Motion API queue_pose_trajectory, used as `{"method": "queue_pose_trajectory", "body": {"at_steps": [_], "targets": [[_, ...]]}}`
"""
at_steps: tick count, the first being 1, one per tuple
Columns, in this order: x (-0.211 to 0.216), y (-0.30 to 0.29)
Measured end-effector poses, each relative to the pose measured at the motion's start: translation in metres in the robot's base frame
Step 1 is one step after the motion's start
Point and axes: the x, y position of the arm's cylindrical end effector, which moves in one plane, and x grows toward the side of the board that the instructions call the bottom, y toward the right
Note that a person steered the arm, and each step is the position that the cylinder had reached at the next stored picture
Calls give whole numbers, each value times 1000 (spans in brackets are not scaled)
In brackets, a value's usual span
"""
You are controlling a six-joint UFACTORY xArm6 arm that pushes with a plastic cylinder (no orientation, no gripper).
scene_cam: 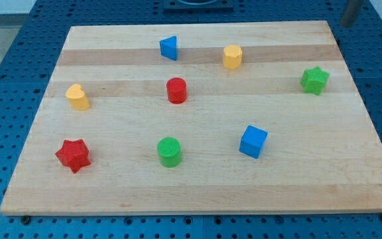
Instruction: Slide the hexagon towards the right of the triangle
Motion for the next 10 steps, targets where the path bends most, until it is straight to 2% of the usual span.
{"method": "queue_pose_trajectory", "body": {"at_steps": [1,2,3,4,5,7,8,10], "targets": [[0,0],[0,-47],[0,-133],[42,-187],[96,-213],[129,-214],[127,-233],[42,-292]]}}
